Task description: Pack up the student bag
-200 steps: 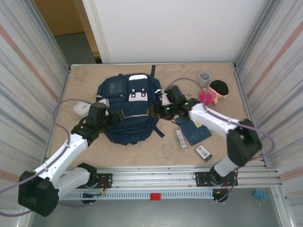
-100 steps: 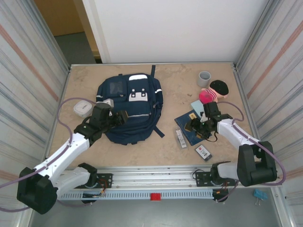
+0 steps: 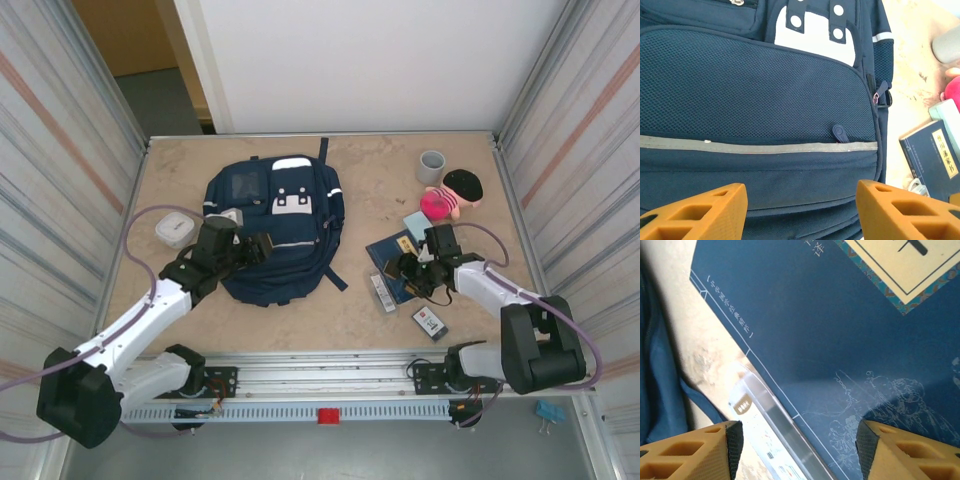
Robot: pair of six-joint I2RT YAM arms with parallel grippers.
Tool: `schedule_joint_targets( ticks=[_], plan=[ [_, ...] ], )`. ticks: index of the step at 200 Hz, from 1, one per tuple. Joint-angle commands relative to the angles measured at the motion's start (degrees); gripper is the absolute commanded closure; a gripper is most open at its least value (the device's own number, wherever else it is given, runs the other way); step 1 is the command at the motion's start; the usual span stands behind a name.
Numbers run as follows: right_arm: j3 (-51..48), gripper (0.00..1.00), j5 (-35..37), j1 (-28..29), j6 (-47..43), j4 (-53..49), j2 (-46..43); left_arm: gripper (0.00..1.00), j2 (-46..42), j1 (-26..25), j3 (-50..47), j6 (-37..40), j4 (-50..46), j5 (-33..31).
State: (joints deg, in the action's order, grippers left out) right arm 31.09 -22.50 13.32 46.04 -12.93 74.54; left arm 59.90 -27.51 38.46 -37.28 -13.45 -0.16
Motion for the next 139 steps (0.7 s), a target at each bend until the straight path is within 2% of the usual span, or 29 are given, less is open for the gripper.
schedule_joint_targets(
  ticks=[1, 41, 88, 113, 139],
  plan=[
    [-1.0, 0.37, 1.8, 1.8, 5.6, 8.0, 3.4, 0.41, 0.7, -0.6, 0.9, 0.0, 1.0, -1.2],
    [5.2, 0.38, 2.4, 5.6, 5.3, 11.4, 9.9, 0.41, 2.0, -1.6, 1.7, 0.1, 1.8, -1.3],
    [14.4, 0.38, 2.0, 7.5, 1.2, 8.7, 14.0, 0.42, 2.6, -2.1, 2.1, 0.4, 3.0, 0.1],
    [15.4, 0.39, 2.0, 5.8, -2.0, 5.8, 10.4, 0.44, 3.9, -2.7, 2.7, 0.7, 6.2, 5.3],
    [16.6, 0.39, 1.2, -0.1, -7.9, -1.9, 6.5, 0.45, 7.8, -5.9, 5.5, 0.4, 8.3, 6.9]
  ],
)
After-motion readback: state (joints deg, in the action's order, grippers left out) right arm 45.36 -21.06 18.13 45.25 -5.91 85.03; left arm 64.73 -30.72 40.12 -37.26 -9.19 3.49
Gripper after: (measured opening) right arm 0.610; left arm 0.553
